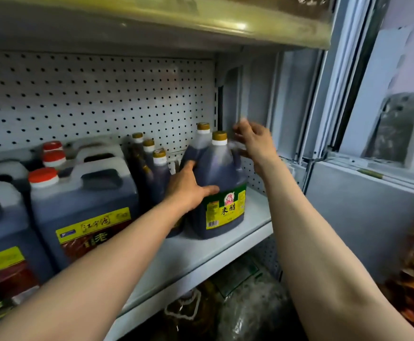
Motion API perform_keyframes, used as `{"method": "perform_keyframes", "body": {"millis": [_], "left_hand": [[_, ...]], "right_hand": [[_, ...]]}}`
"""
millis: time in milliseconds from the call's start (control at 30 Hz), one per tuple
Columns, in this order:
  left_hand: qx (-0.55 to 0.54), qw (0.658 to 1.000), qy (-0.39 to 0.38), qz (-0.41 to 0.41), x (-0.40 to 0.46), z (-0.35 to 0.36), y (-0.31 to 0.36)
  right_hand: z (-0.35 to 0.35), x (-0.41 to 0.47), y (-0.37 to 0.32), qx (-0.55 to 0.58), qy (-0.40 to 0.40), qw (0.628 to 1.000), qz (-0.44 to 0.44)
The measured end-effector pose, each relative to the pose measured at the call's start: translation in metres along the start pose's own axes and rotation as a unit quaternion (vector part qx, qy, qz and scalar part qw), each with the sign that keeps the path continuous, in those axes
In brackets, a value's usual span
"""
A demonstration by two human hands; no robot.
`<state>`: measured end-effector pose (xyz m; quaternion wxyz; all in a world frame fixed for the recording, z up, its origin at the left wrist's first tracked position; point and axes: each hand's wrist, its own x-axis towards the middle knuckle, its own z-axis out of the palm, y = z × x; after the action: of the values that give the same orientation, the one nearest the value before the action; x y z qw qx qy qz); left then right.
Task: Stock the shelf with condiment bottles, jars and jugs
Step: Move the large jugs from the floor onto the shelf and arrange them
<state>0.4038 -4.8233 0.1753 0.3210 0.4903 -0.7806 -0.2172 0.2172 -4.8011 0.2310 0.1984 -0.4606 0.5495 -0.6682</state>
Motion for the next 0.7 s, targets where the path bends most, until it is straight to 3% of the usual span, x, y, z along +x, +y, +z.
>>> {"method": "perform_keyframes", "body": {"millis": [167, 367, 500, 700], "left_hand": [[0.006, 1.0, -0.007, 0.006, -0.001, -0.002, -0.001], [0.175, 0.984, -0.021, 0.03, 0.007, -0.015, 0.01], [0.179, 0.981, -0.057, 0.048, 0.015, -0.025, 0.012], [0.323, 0.935, -0.069, 0.127, 0.036, -0.046, 0.022]], "right_hand": [[-0.004, -0.016, 0.044, 0.0, -0.126, 0.992, -0.025], [-0.029, -0.027, 0.083, 0.077, -0.285, 0.955, 0.029], [-0.04, -0.027, 0.1, 0.037, -0.325, 0.941, 0.081], [-0.036, -0.022, 0.108, 0.039, -0.33, 0.936, 0.117]]}}
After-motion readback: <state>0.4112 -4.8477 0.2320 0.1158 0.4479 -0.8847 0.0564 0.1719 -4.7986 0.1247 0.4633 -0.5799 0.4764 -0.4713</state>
